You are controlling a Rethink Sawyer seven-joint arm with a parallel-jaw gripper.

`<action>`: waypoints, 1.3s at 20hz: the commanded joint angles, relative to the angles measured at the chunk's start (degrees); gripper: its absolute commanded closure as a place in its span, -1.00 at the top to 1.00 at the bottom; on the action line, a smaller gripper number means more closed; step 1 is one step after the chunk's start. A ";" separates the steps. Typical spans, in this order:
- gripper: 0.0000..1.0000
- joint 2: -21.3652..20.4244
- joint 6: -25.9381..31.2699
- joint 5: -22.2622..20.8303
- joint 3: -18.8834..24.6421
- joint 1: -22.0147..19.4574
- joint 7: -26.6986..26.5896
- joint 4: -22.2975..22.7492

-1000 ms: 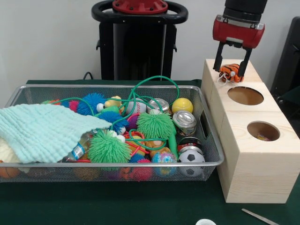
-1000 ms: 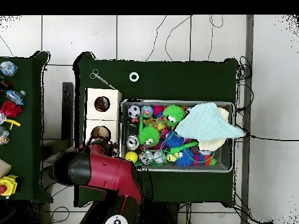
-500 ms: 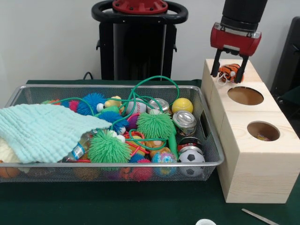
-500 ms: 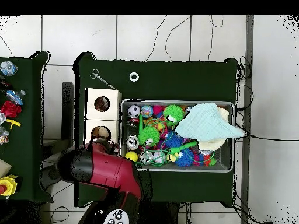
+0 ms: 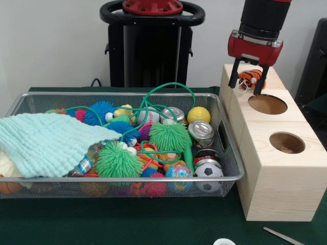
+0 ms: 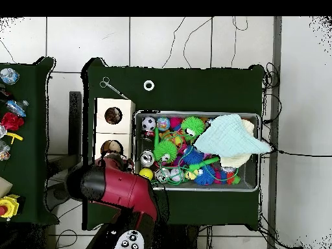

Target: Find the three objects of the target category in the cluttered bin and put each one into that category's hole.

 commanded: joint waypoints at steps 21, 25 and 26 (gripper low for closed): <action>1.00 -2.58 -0.59 5.58 16.66 -10.07 9.53 11.33; 1.00 -0.91 -3.87 5.68 19.45 -11.56 9.99 9.80; 1.00 -0.53 -4.14 5.68 19.90 -11.77 10.11 9.22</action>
